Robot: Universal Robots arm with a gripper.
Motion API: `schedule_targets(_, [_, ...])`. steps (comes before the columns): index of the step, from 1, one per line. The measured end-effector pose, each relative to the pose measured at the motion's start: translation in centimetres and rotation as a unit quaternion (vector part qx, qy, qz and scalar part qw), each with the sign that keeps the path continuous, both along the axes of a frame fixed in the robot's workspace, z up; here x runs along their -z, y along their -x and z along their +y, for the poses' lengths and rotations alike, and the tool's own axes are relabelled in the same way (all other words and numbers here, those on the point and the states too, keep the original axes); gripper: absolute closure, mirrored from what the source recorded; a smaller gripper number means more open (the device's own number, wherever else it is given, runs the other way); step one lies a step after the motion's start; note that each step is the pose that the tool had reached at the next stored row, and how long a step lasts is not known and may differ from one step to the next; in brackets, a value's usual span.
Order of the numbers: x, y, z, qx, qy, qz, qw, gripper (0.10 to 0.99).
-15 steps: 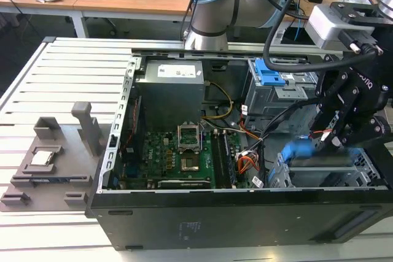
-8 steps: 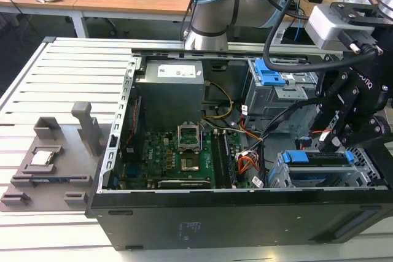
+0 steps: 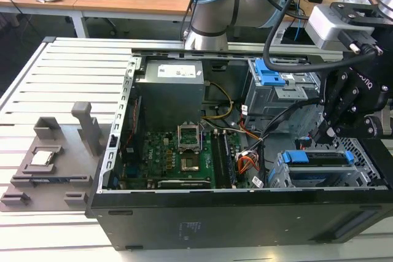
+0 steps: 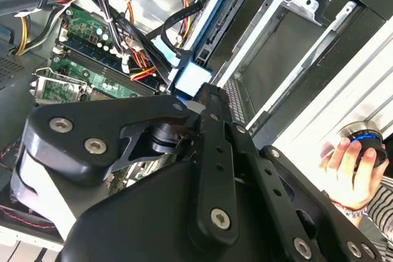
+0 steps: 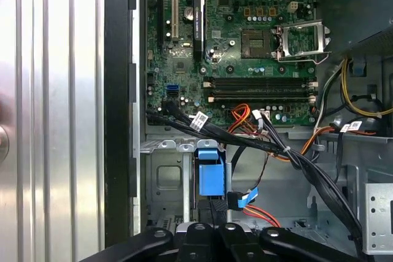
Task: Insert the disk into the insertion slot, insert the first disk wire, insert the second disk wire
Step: 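Insert the disk into the insertion slot, then insert the first disk wire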
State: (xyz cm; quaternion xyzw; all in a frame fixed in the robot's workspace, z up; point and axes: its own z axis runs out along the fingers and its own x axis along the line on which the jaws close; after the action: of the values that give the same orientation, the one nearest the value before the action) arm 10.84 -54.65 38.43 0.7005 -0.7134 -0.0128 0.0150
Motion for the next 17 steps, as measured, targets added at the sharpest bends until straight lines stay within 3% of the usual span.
schedule_targets(14, [0.04,0.0,0.0,0.0,0.0,0.0,1.0,0.98])
schedule_targets(17, [0.49,-0.3,0.0,0.0,-0.0001,0.0,1.0,0.98])
